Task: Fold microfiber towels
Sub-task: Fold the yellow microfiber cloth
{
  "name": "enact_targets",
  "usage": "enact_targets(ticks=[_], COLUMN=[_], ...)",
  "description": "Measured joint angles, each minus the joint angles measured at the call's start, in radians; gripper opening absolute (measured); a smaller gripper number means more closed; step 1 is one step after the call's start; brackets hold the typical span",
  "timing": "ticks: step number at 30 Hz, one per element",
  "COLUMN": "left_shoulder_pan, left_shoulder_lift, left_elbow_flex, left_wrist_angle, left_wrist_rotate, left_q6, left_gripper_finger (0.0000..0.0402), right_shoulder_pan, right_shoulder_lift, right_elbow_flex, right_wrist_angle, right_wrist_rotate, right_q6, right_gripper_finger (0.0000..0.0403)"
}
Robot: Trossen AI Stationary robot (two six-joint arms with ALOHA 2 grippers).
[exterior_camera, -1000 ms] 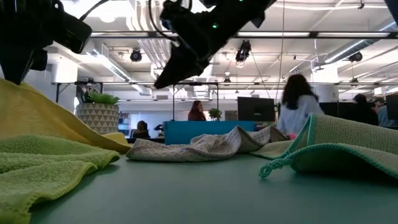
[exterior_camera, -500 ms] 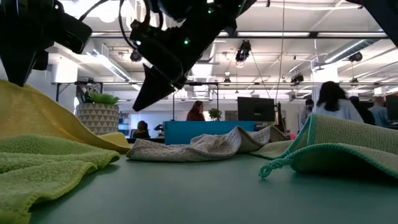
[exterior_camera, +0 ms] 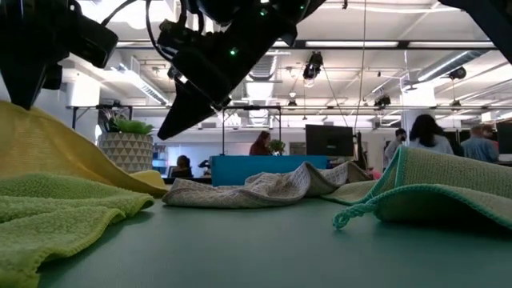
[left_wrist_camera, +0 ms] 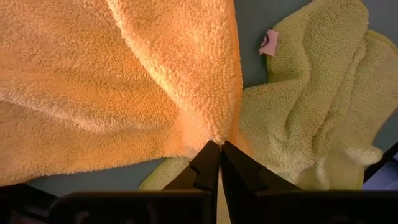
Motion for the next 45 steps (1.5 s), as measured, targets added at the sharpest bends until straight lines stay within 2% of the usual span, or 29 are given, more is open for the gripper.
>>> enact_targets(ticks=[7,15,20,27,33,39,45], left_shoulder_pan=[0.000,0.000,0.000,0.000,0.000,0.000,0.000], left_shoulder_lift=[-0.033,-0.099,-0.131,-0.148,-0.145,-0.145,-0.145], left_elbow_flex=[0.002,0.011,0.011,0.011,0.011,0.011,0.010], left_wrist_angle=[-0.001,0.001,0.002,0.002,0.003,0.003,0.003], left_wrist_rotate=[0.000,0.000,0.000,0.000,0.000,0.000,0.000], left_q6=[-0.004,-0.010,-0.010,-0.010,-0.003,0.001,0.025], left_gripper_finger=[0.0000,0.0000,0.0000,0.0000,0.0000,0.0000,0.0000], right_shoulder_pan=[-0.012,-0.012,-0.017,-0.027,-0.027,-0.027,-0.027], right_shoulder_lift=[0.022,0.076,0.098,0.135,0.137,0.117,0.055], right_elbow_flex=[-0.034,-0.037,-0.037,-0.025,-0.025,-0.026,-0.025], right_wrist_angle=[0.107,0.142,0.141,0.152,0.166,0.143,0.051], right_wrist_rotate=[-0.031,-0.057,-0.005,0.011,0.054,0.054,0.054], right_q6=[-0.013,-0.028,-0.023,-0.002,0.012,0.050,0.112], right_gripper_finger=[0.0128,0.0127,0.0130,0.0122,0.0090,0.0018,0.0009])
